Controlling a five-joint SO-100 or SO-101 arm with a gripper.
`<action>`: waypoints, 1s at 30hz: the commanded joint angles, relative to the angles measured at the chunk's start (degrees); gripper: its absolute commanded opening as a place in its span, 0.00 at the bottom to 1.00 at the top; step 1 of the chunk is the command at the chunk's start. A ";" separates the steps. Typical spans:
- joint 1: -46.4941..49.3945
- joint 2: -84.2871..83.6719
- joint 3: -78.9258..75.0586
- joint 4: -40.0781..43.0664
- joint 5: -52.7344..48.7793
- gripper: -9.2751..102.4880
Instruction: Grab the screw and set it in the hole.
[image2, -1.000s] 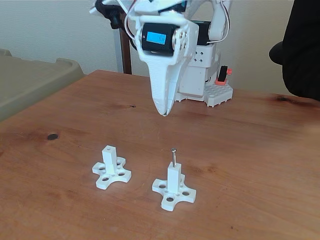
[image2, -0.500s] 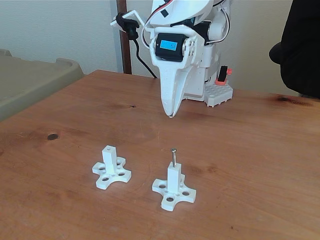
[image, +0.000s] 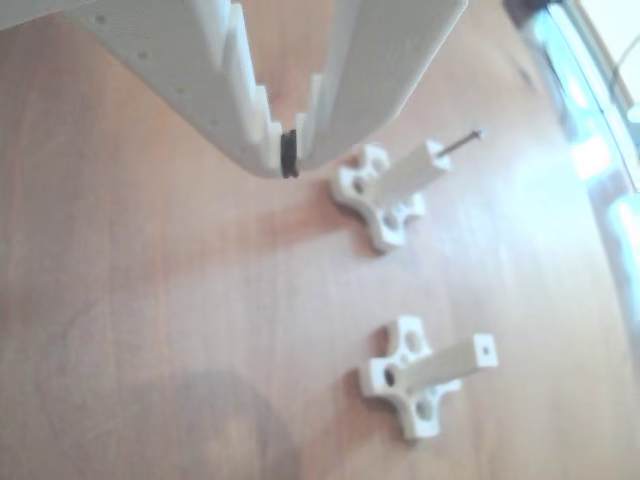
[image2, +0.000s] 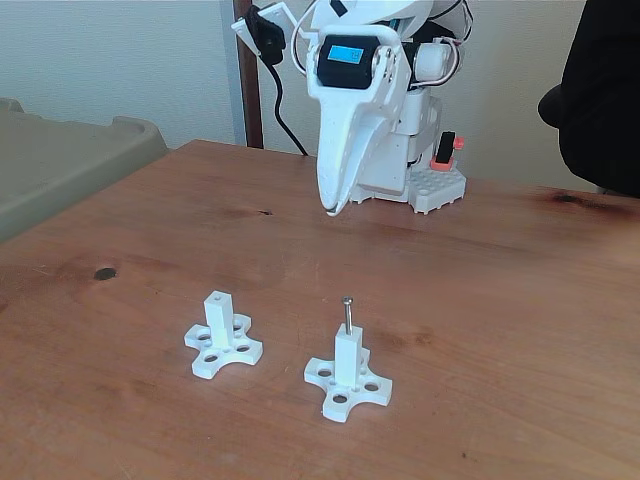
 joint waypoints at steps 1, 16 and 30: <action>0.79 2.72 0.44 3.25 -0.53 0.04; 0.97 3.96 0.79 3.69 -0.88 0.04; 0.97 4.04 0.79 3.69 -0.88 0.04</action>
